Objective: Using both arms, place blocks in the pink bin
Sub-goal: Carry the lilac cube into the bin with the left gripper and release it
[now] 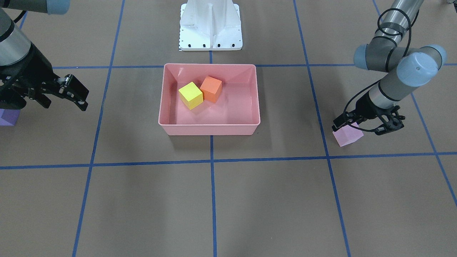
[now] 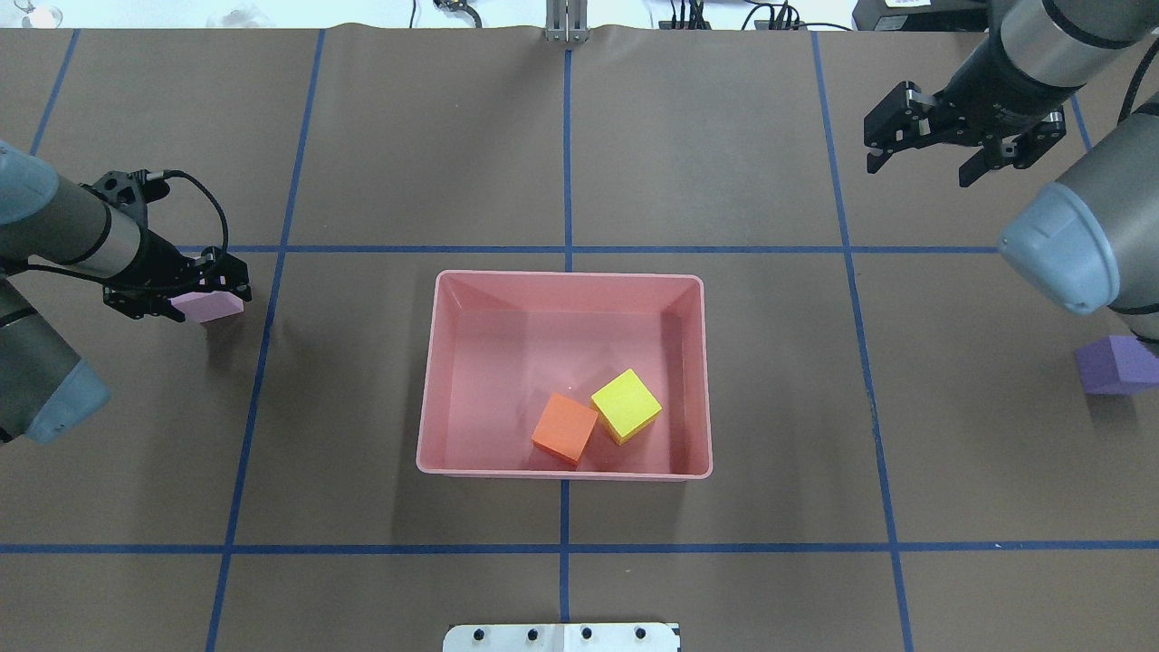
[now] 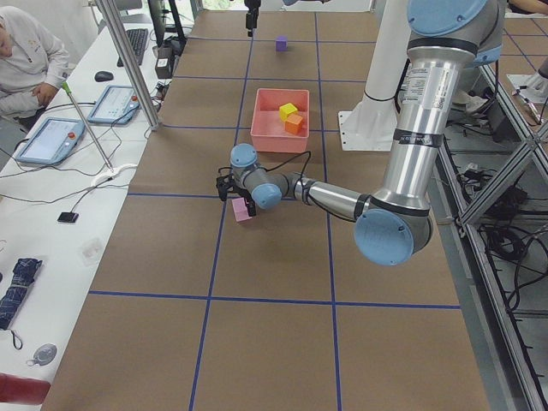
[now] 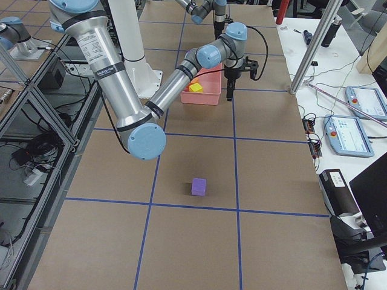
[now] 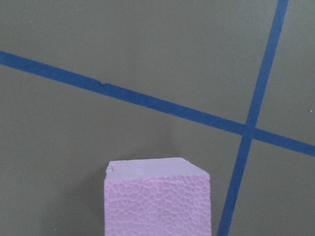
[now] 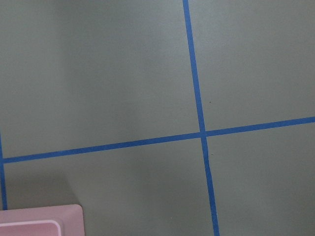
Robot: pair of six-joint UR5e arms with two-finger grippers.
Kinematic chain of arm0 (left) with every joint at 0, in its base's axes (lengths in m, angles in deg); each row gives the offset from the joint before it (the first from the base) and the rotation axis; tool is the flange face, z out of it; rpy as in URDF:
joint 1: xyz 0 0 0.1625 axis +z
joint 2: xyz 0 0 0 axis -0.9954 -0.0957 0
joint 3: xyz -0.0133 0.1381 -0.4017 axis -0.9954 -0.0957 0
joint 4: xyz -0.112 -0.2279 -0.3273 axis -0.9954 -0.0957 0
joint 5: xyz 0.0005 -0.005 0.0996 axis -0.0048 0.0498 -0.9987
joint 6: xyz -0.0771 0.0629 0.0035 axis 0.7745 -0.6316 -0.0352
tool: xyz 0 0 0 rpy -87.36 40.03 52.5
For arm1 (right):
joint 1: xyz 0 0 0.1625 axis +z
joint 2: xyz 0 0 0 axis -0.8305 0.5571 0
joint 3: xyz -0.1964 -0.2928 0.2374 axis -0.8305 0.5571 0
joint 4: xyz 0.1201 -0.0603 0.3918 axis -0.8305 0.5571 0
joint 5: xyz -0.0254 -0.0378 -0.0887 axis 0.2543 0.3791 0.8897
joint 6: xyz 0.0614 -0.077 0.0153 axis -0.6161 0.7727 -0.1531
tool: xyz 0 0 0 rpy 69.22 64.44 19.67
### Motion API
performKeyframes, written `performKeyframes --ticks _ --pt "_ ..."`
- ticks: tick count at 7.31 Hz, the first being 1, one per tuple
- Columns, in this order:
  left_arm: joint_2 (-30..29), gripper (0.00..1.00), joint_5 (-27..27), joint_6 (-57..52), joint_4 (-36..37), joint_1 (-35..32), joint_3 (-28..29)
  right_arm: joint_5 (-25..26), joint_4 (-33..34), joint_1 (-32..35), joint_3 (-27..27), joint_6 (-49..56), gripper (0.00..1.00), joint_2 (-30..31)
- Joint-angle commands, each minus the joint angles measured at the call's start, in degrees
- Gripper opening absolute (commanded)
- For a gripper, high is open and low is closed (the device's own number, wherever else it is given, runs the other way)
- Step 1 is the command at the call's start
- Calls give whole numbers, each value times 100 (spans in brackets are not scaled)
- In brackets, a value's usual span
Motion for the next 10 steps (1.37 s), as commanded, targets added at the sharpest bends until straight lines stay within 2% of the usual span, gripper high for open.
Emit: performKeyframes --ticks 1,3,5,6,7,8,9,10 --pt "-8 82 -289 -26 89 89 -14 2 -7 7 -15 220 100 127" --pt "-8 80 -281 -733 211 -112 -6 2 -7 7 -24 220 100 136" --pt "-8 80 -289 -809 317 -114 -6 2 -7 -1 -24 211 100 136" --pt "-17 66 -298 -800 317 -113 -14 10 -7 7 -24 211 100 154" --pt "-17 28 -298 -800 317 -113 -32 10 -15 7 -32 228 100 206" --pt "-17 2 -272 -808 317 -131 -180 10 -7 25 -15 420 100 233" --pt "-17 0 -237 -800 526 -148 -521 2 -7 112 -15 735 100 390" --pt "-173 0 -237 -791 1164 -149 -1037 -7 -7 287 -24 1243 100 635"
